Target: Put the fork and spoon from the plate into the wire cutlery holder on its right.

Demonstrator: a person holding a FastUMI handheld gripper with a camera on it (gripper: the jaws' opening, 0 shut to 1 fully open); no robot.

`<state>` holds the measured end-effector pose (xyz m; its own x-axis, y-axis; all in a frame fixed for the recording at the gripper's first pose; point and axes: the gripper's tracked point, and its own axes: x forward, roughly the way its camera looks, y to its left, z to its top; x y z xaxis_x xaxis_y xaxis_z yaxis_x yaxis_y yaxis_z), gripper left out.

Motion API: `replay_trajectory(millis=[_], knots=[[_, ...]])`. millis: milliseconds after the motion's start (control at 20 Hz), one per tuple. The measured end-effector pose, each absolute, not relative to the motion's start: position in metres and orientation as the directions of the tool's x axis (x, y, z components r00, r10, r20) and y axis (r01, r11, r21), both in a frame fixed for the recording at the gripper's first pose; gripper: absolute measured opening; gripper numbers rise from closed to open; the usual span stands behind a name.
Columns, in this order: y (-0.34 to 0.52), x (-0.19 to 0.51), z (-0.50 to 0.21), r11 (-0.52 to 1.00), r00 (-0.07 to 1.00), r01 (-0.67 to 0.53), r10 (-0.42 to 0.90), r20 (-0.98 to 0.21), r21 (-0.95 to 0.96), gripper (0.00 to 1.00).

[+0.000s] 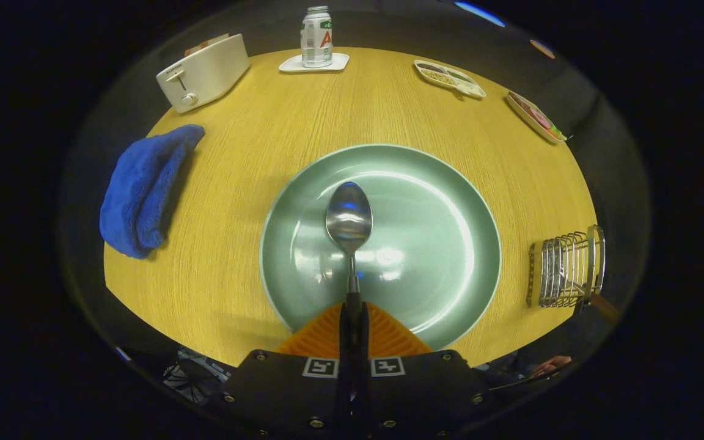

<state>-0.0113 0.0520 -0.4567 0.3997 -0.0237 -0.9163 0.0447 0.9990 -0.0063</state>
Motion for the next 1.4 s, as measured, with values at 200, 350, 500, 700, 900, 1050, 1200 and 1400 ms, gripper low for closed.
replay_trajectory(millis=[200, 350, 500, 700, 900, 1050, 1200, 1400], knots=[[0.044, -0.011, -0.439, 0.997, 0.431, 0.066, -0.063, -0.900, -0.038, 0.05], [0.035, -0.004, -0.418, 0.994, 0.477, 0.093, -0.098, -0.873, -0.061, 0.05], [0.021, -0.001, -0.391, 0.988, 0.511, 0.126, -0.145, -0.847, -0.094, 0.05], [-0.002, -0.002, -0.358, 0.972, 0.540, 0.216, -0.194, -0.819, -0.088, 0.05], [-0.039, -0.011, -0.334, 0.937, 0.525, 0.341, -0.259, -0.811, -0.079, 0.05], [-0.077, -0.028, -0.322, 0.891, 0.473, 0.442, -0.331, -0.817, -0.105, 0.05], [-0.104, -0.040, -0.323, 0.835, 0.416, 0.545, -0.352, -0.838, -0.080, 0.05], [-0.128, -0.059, -0.333, 0.767, 0.341, 0.640, -0.340, -0.876, -0.049, 0.05]])
